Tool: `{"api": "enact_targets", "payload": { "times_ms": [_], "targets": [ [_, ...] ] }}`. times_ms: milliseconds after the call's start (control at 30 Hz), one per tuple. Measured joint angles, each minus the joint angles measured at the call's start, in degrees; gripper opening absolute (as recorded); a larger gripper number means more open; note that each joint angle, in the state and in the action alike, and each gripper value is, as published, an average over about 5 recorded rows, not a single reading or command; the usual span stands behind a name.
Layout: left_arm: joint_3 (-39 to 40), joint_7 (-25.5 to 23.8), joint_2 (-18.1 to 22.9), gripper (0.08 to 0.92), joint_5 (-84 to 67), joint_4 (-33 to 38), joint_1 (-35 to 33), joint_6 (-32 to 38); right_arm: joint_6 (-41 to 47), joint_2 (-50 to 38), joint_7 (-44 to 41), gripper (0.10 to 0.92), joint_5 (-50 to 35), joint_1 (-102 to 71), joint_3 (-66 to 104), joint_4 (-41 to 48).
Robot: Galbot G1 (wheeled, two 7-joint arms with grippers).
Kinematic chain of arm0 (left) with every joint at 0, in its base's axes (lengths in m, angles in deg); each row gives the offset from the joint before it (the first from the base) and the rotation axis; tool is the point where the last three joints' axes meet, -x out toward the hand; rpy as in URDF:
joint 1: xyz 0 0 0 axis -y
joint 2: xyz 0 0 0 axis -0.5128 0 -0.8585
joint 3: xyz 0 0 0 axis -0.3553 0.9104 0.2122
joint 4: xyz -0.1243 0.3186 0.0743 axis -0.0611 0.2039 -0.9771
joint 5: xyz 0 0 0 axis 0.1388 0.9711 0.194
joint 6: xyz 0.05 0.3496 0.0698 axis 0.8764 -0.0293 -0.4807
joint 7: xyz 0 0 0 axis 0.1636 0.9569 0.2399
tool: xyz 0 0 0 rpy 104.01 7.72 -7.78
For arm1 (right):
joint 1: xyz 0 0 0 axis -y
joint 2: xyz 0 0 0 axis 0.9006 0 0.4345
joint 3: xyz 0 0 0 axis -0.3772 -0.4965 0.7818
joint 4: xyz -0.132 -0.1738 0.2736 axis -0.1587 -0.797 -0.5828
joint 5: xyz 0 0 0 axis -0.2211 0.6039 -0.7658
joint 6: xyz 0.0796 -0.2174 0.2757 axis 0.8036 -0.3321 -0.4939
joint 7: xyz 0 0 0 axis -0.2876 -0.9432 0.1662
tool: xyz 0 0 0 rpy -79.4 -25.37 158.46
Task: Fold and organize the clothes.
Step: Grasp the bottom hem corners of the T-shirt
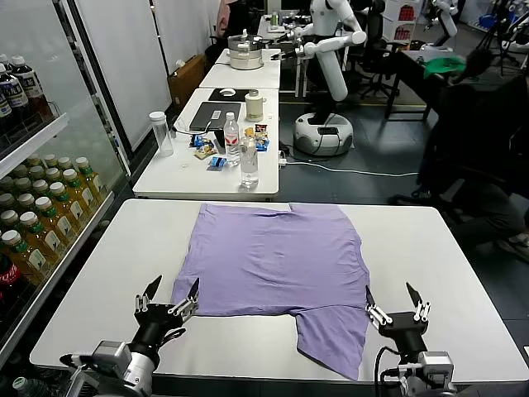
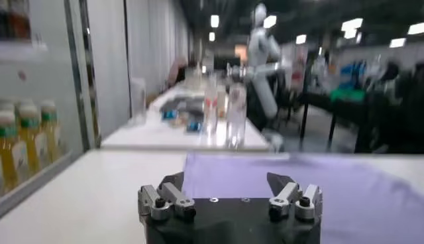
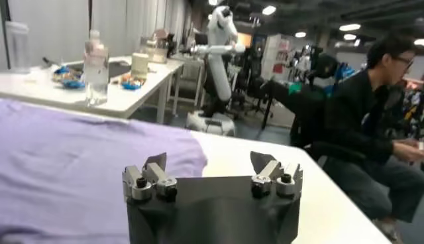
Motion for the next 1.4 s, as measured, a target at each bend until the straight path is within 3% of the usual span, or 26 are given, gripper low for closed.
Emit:
{"api": "enact_targets", "payload": {
  "times_ms": [400, 1000, 1167, 1400],
  "targets": [
    [2.1, 4.1, -1.9, 0.823, -0.2, -5.9, 3.5, -4.2, 0.7, 1.0, -0.8, 0.823, 0.2, -4.3, -3.0, 2.3],
    [3.3, 5.6, -2.8, 0.821, -2.4, -9.3, 4.6, -6.3, 1.0, 1.6, -1.7, 0.807, -2.3, -5.0, -5.4, 4.6],
    [3.3, 5.8, -3.1, 0.775, -3.9, -10.5, 5.1, -6.5, 1.2, 1.2, -1.8, 0.681, -3.5, -5.4, -5.1, 4.6],
    [3.3, 6.3, -3.2, 0.589, -6.9, -11.8, 5.3, -6.6, 1.4, 0.6, -2.0, 0.483, -4.5, -5.6, -4.4, 4.1]
  ]
}}
